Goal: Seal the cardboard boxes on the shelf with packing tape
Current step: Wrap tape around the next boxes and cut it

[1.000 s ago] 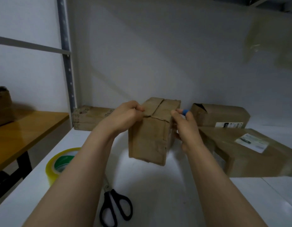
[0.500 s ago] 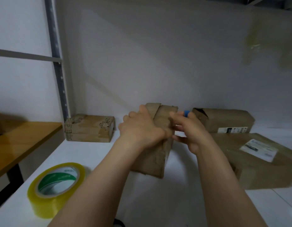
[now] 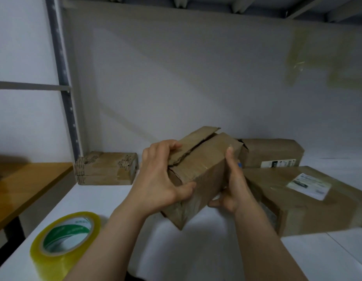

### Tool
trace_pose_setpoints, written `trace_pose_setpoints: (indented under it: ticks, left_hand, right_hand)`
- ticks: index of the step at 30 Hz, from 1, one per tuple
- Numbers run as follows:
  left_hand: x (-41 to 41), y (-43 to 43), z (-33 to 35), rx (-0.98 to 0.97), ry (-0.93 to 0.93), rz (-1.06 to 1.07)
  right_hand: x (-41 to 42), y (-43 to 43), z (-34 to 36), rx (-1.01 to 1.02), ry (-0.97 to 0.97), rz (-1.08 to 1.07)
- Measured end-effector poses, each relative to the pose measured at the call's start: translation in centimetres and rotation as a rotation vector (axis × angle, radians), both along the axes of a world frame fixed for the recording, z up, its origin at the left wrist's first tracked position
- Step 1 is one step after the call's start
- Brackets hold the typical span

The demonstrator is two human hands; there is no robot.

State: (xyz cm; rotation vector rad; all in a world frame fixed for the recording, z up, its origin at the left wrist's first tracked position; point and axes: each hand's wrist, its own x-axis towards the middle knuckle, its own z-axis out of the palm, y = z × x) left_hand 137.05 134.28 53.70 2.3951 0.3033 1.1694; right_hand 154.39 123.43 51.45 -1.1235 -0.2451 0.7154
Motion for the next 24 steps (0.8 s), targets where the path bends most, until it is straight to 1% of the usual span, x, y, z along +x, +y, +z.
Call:
trace_pose_setpoints:
  ticks: [3, 4, 6, 8, 9, 13, 15, 18, 21, 24]
  left_hand:
    - [0.0, 0.0, -0.1, 0.013, -0.061, -0.072]
    - [0.0, 0.2, 0.0, 0.020, -0.046, -0.079]
    - [-0.2, 0.5, 0.1, 0.019, 0.049, -0.051]
    - [-0.4, 1.1, 0.0, -0.061, 0.118, -0.039]
    - [-0.5, 1.4, -0.1, -0.132, 0.106, -0.063]
    - [-0.5, 2.7, -0.6, -0.506, -0.153, -0.228]
    - [-0.3, 2.8, -0.7, -0.641, -0.246, -0.264]
    - [-0.2, 2.6, -0.6, -0.715, -0.290, -0.291]
    - [-0.3, 3.2, -0.6, -0.749, -0.325, -0.351]
    - [-0.5, 3.6, -0.7, -0.751, -0.346, -0.358]
  right_hand:
    - [0.5, -0.2, -0.1, 0.095, -0.002, -0.047]
    - [0.8, -0.2, -0.2, 0.134, -0.008, -0.073]
    - [1.3, -0.3, -0.3, 0.191, -0.024, -0.131]
    - [1.5, -0.5, -0.4, 0.181, -0.053, -0.150]
    - [1.6, -0.5, -0.6, 0.166, -0.074, -0.151]
    - [2.0, -0.4, -1.3, 0.145, -0.101, -0.147]
    - [2.1, -0.2, -1.4, 0.138, -0.110, -0.157]
    - [2.2, -0.1, -1.3, 0.143, -0.141, -0.158]
    - [2.1, -0.1, -1.2, 0.145, -0.171, -0.164]
    - [1.9, -0.1, -1.0, 0.147, -0.208, -0.178]
